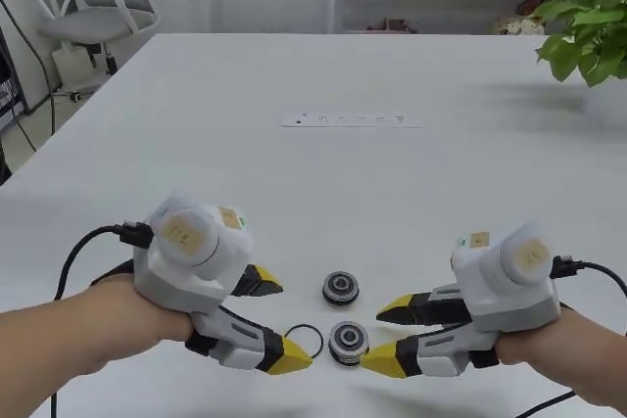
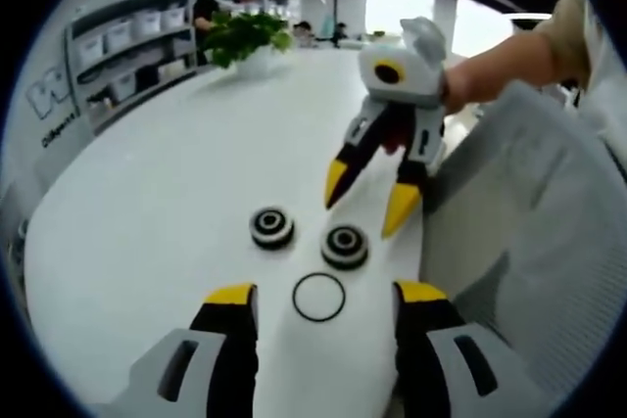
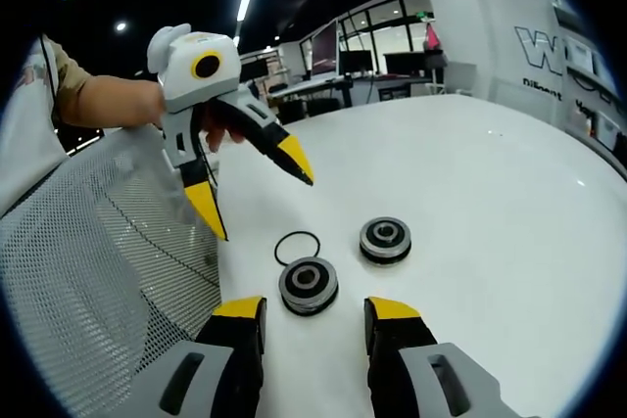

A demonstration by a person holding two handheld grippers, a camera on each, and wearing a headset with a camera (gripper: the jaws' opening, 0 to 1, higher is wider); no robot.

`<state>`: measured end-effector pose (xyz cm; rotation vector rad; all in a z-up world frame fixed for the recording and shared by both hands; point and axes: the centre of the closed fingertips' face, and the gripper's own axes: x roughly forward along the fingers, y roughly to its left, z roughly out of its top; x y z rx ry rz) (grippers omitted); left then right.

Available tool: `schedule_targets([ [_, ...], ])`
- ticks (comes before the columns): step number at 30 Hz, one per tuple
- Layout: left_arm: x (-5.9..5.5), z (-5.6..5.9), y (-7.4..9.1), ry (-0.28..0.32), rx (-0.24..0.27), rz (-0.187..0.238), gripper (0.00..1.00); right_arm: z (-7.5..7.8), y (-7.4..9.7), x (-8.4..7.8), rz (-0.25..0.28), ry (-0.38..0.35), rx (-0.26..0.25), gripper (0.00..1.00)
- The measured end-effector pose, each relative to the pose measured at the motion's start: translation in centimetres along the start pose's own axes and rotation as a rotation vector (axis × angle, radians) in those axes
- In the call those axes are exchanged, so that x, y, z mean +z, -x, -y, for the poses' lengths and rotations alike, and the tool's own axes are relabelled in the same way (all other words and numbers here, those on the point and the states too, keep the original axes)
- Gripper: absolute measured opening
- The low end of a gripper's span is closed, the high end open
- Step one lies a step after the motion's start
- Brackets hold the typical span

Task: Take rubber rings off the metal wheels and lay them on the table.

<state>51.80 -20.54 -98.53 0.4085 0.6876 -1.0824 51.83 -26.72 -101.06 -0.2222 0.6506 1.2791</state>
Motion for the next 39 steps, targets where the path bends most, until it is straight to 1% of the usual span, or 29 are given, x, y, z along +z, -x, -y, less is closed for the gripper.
schedule_targets([
  [7, 0.2, 0.6, -1.0, -0.019, -0.018, -0.009, 0.52, -0.2, -0.3, -0.2, -0.001, 0.014, 0.001, 0.36],
  [14, 0.6, 0.7, -1.8, -0.016, -0.025, -0.001, 0.47, -0.2, -0.8, -0.5, 0.001, 0.014, -0.001, 0.30],
  [20, 1.1, 1.3, -2.3, -0.011, -0.036, 0.013, 0.42, -0.2, -0.8, -0.5, 0.012, 0.011, -0.002, 0.25],
  [29, 1.5, 1.3, -3.1, -0.004, -0.039, 0.022, 0.34, -0.3, -1.1, -0.6, 0.013, 0.020, 0.004, 0.19],
  [34, 1.6, 1.6, -3.5, -0.003, -0.044, 0.024, 0.32, -0.1, -1.0, -0.9, 0.008, 0.022, -0.003, 0.16],
  [35, 1.7, 1.7, -3.6, -0.004, -0.046, 0.024, 0.32, 0.0, -1.0, -0.9, 0.019, 0.014, -0.011, 0.15],
  [39, 1.8, 1.9, -4.0, -0.006, -0.053, 0.028, 0.29, 0.0, -0.9, -1.0, 0.016, 0.014, -0.011, 0.13],
])
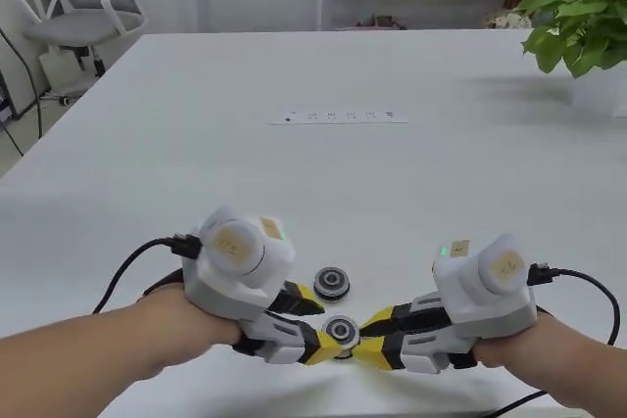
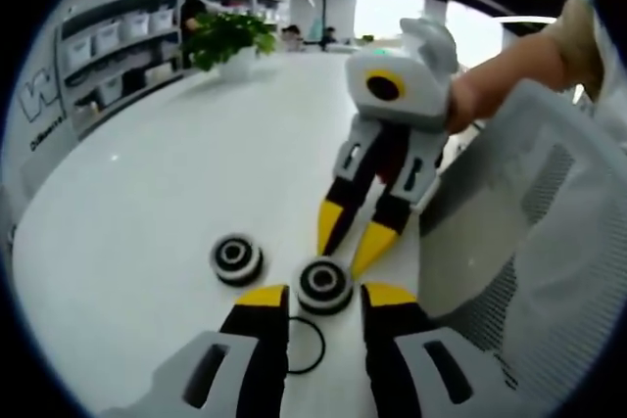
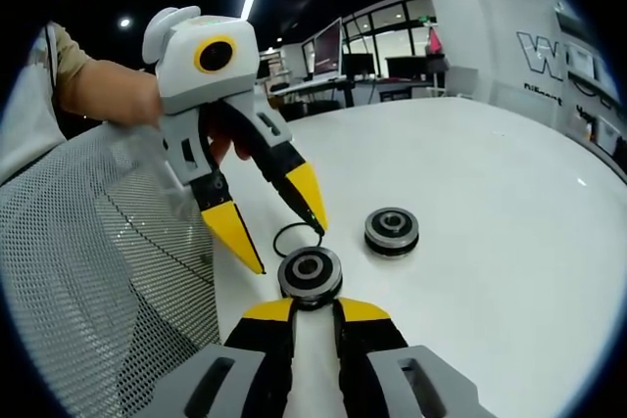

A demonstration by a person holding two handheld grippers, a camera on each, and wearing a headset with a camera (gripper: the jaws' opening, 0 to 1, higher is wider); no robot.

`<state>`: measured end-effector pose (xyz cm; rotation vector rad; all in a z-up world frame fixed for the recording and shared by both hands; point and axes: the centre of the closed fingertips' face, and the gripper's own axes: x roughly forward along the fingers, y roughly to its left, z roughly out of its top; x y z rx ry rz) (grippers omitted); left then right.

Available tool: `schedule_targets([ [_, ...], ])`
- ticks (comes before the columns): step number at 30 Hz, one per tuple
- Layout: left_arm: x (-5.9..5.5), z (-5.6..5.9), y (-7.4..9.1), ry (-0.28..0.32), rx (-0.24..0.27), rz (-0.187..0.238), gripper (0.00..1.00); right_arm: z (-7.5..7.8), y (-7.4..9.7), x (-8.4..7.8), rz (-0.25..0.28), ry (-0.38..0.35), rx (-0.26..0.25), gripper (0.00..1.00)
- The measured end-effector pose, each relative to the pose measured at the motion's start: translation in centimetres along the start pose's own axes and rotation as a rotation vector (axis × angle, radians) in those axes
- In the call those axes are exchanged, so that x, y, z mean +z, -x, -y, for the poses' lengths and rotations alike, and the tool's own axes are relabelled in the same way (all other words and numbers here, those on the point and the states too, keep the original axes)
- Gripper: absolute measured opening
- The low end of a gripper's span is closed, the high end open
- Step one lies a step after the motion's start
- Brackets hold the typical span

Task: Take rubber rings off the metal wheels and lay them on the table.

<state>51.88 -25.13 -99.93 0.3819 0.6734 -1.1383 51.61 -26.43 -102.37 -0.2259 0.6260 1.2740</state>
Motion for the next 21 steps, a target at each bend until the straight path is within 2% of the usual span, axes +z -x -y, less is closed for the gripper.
schedule_targets([
  [10, 0.3, 0.0, -0.7, 0.005, -0.001, 0.008, 0.24, 0.2, -0.1, 0.0, 0.004, -0.005, -0.008, 0.09],
  [14, 0.1, 0.1, -1.0, -0.007, -0.003, -0.001, 0.22, 0.2, -0.1, 0.0, 0.007, -0.007, -0.009, 0.08],
  [21, 0.1, -0.3, -1.1, -0.035, 0.034, 0.001, 0.15, 0.3, -0.1, 0.0, 0.006, -0.007, -0.005, 0.08],
])
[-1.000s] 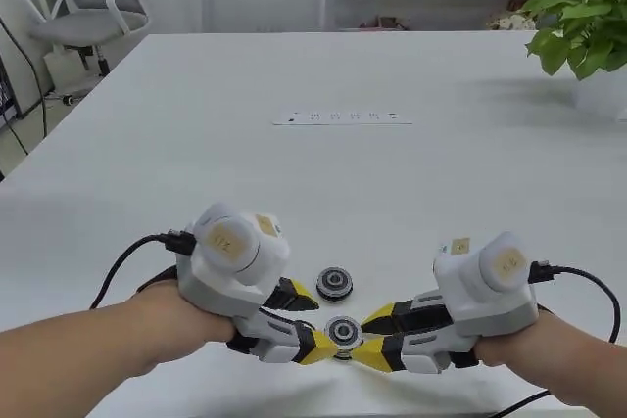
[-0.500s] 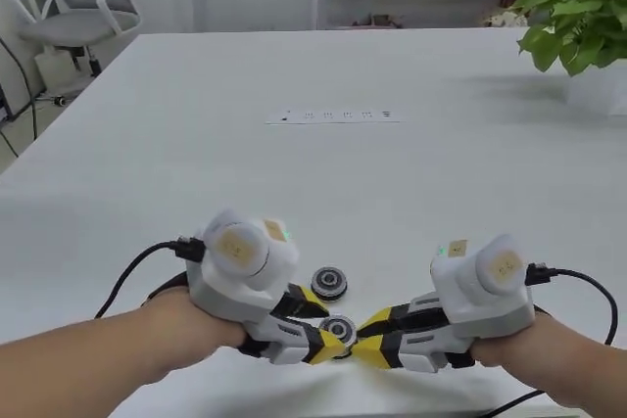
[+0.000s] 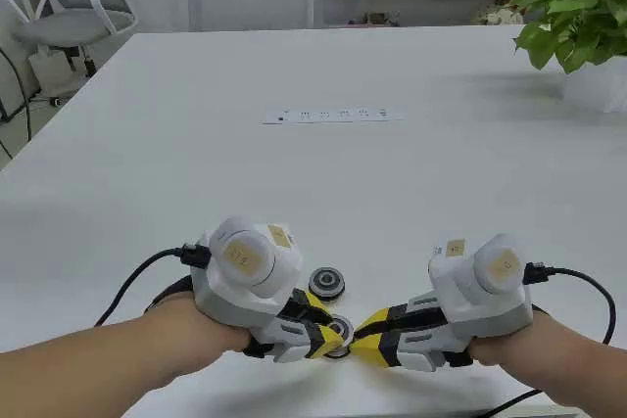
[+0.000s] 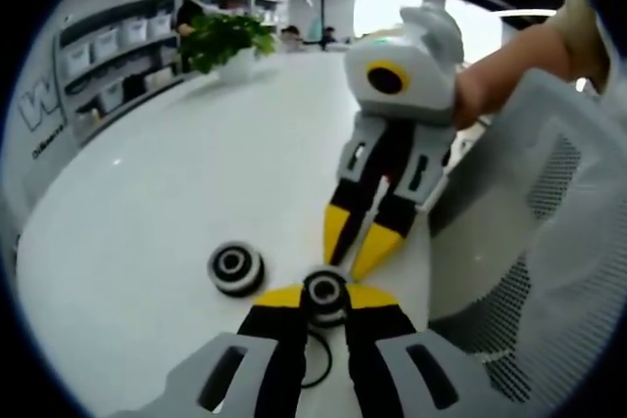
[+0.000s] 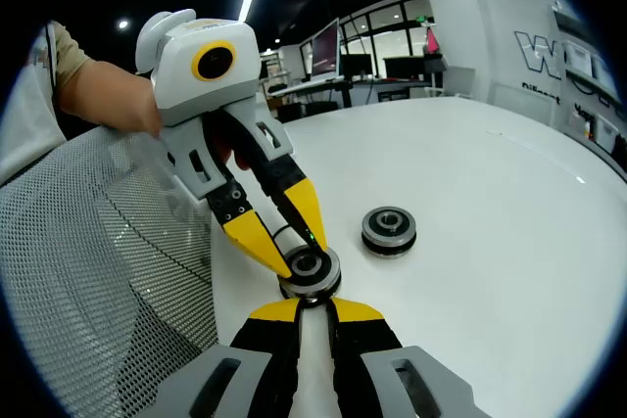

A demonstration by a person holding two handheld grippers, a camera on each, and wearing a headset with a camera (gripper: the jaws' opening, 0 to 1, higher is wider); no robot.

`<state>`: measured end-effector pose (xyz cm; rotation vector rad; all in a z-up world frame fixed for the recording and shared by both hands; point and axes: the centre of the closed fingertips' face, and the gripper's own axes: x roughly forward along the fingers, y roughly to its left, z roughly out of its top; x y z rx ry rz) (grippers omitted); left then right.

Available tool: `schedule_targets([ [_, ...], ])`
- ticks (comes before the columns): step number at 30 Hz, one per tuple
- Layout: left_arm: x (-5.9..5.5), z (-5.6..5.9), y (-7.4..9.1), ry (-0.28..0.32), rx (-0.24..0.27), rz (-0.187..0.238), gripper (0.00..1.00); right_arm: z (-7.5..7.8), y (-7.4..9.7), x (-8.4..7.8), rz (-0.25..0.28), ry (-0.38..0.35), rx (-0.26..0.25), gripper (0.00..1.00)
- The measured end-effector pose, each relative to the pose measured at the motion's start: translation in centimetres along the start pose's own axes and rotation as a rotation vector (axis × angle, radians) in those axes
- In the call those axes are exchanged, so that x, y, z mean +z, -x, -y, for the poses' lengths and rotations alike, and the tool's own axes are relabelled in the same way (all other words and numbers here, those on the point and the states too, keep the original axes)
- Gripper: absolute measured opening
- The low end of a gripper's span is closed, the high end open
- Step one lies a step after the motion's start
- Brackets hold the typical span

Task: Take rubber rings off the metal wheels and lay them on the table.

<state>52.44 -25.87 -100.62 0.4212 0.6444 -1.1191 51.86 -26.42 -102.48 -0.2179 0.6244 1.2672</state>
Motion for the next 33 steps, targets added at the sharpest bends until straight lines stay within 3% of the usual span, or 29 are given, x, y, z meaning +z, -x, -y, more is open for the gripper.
schedule_targets([
  [3, 0.0, 0.2, 0.0, -0.027, 0.010, -0.001, 0.15, 0.0, 0.0, 0.0, 0.000, -0.003, 0.001, 0.08],
  [12, -0.1, 0.1, 0.1, -0.017, 0.029, 0.017, 0.14, 0.0, 0.1, 0.0, 0.005, -0.057, 0.003, 0.03],
  [20, -0.1, 0.0, 0.1, -0.024, 0.041, 0.018, 0.13, 0.4, 0.2, -0.1, 0.044, -0.187, -0.008, 0.00],
  [29, -0.1, -0.1, 0.1, -0.027, 0.039, 0.017, 0.13, 0.6, 0.8, 0.1, 0.126, -0.345, -0.007, 0.00],
  [32, -0.1, -0.1, 0.1, -0.029, 0.038, 0.017, 0.13, 1.1, 1.1, 0.6, 0.166, -0.381, -0.026, 0.00],
  [33, -0.1, -0.1, 0.1, -0.028, 0.038, 0.017, 0.12, 1.1, 1.2, 1.2, 0.206, -0.434, -0.014, 0.00],
])
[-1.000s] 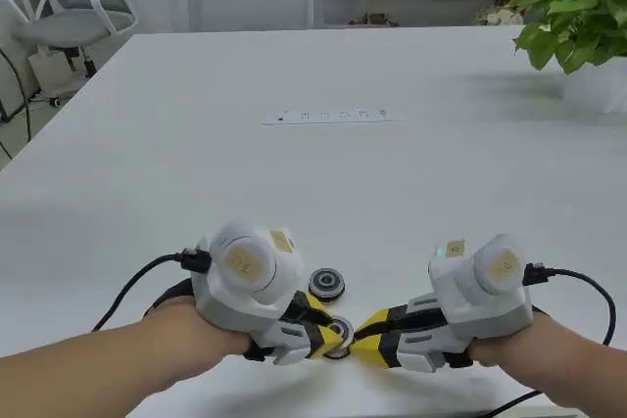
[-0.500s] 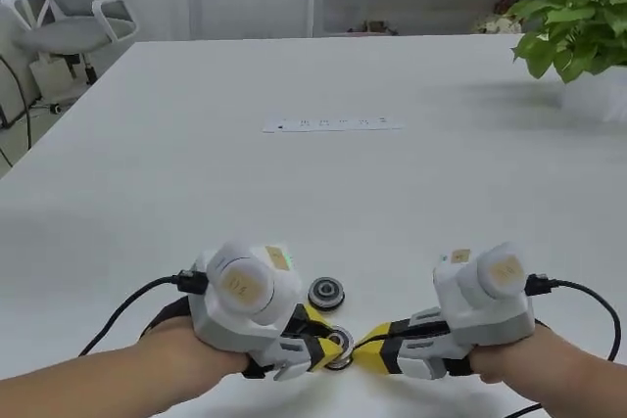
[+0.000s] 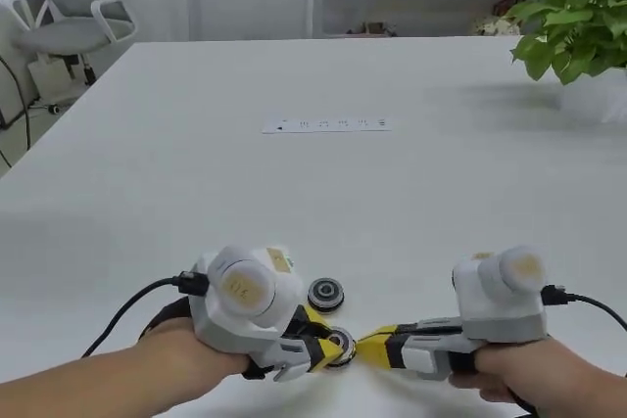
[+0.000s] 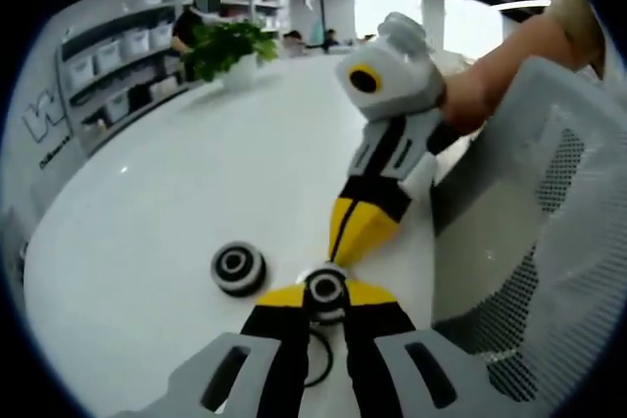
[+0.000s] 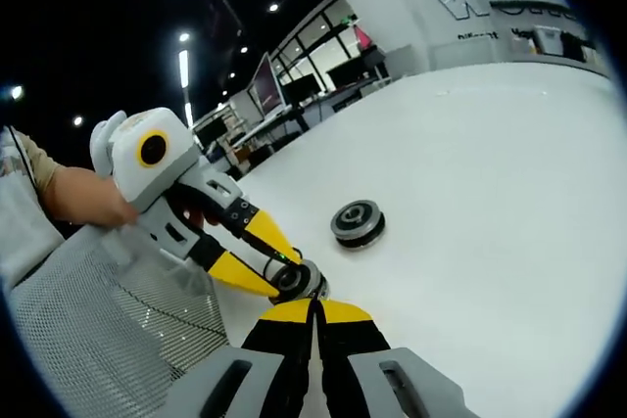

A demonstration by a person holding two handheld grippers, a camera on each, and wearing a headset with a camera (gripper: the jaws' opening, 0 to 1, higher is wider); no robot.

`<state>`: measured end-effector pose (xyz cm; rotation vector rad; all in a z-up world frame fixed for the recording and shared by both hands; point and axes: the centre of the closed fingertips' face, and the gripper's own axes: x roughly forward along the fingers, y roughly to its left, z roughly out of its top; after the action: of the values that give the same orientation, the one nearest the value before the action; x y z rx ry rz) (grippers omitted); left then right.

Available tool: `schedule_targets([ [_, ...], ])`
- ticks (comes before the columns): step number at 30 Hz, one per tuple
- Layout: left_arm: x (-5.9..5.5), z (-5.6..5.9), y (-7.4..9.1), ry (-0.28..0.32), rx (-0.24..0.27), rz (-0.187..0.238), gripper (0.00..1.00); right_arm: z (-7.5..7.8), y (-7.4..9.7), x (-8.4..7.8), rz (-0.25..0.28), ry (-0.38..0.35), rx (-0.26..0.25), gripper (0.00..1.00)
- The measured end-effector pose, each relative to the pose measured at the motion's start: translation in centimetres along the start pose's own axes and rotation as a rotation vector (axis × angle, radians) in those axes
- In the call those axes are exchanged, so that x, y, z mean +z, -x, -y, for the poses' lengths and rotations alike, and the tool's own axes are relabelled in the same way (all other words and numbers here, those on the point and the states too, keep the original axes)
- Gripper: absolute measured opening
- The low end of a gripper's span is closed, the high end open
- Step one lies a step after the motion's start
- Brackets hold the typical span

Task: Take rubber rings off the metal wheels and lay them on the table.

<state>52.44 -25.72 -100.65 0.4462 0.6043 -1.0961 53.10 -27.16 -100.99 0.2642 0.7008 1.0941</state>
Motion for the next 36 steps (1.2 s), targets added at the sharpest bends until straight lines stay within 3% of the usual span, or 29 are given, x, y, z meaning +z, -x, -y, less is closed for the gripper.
schedule_targets([
  [17, 0.0, 0.0, -0.1, -0.005, 0.006, -0.007, 0.12, -0.5, -0.2, 0.1, -0.016, 0.041, 0.012, 0.00],
  [26, -0.1, -0.1, -0.1, -0.005, 0.012, -0.012, 0.12, -1.6, -1.1, 0.1, -0.026, 0.069, 0.041, 0.00],
  [36, -0.1, -0.1, -0.1, -0.005, 0.009, -0.010, 0.12, -1.8, -0.9, 0.1, -0.004, 0.025, 0.062, 0.00],
])
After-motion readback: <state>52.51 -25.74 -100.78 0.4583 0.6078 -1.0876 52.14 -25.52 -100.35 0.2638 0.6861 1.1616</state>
